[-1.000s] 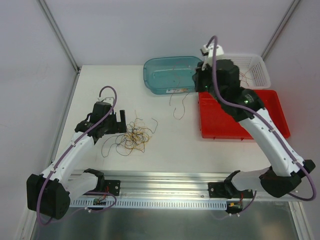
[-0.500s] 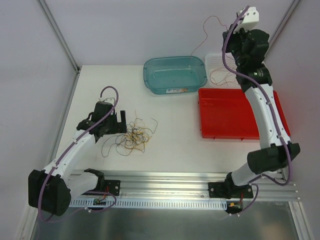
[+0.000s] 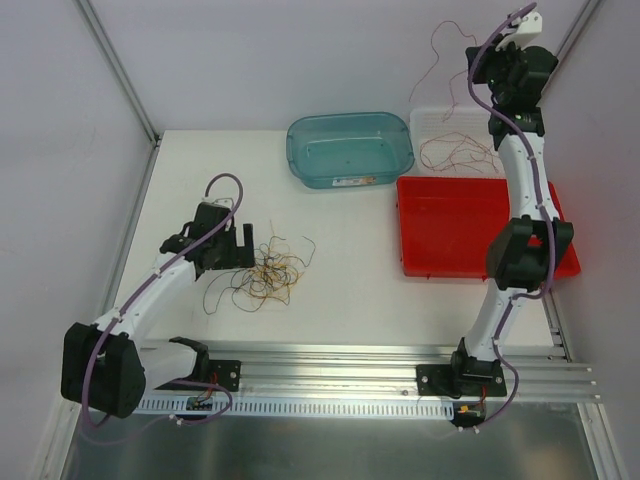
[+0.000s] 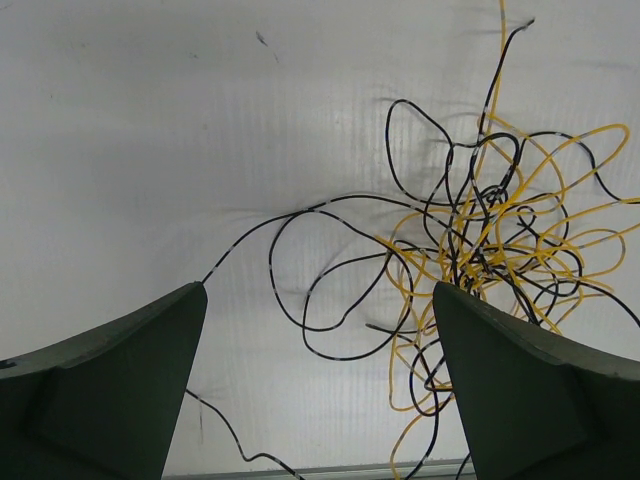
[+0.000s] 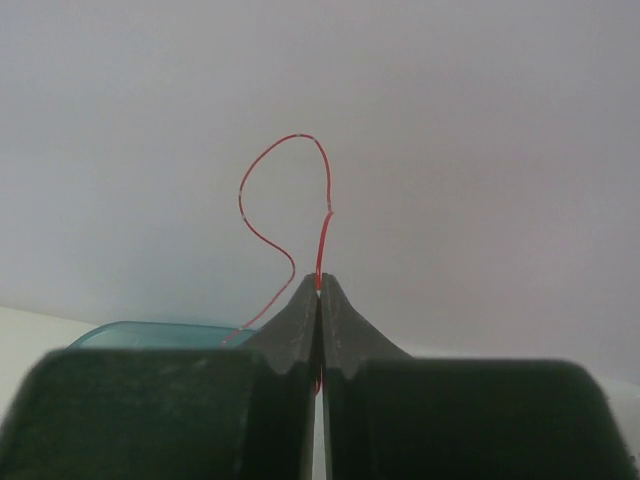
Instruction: Untangle the cables
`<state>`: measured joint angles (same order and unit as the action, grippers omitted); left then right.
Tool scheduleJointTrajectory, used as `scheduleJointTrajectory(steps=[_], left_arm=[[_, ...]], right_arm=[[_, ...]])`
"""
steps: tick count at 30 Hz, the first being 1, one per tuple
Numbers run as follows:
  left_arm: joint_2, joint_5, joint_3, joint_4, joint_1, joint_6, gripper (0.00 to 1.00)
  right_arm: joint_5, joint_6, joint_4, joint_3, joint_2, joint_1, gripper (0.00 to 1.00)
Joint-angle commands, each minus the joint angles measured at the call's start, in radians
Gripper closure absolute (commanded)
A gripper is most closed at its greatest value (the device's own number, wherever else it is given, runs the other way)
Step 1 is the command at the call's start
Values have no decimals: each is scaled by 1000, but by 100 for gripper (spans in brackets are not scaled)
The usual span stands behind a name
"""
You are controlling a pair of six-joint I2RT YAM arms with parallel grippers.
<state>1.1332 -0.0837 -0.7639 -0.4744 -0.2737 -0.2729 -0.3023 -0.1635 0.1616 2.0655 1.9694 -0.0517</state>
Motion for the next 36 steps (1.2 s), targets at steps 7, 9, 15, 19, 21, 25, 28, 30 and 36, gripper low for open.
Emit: scheduleJointTrajectory(steps=[7, 9, 15, 19, 21, 25, 28, 30, 36], left_arm=[[77, -17, -28, 17, 1, 27, 2], [85, -17, -29, 16, 1, 28, 2], [89, -14, -29, 16, 2, 31, 2], [89, -13, -31, 16, 1, 31, 3], [89, -13, -29, 16, 1, 31, 2], [96, -8, -32, 16, 1, 31, 3], [97, -8, -32, 16, 1, 31, 3], [99, -14, -31, 17, -1, 31, 3], [103, -8, -35, 17, 1, 31, 3]], right_arm=[[-153, 251, 242, -110, 129, -120, 99], [-152, 252, 250, -183, 135, -144, 99], [-86, 315, 340, -393, 117, -224, 99], [-49, 335, 364, -478, 95, -275, 99], [-38, 346, 368, -501, 89, -301, 99], [-2, 402, 377, -531, 91, -333, 99], [28, 429, 369, -515, 101, -349, 99], [52, 424, 320, -495, 117, -349, 99], [6, 407, 213, -390, 169, -344, 55]])
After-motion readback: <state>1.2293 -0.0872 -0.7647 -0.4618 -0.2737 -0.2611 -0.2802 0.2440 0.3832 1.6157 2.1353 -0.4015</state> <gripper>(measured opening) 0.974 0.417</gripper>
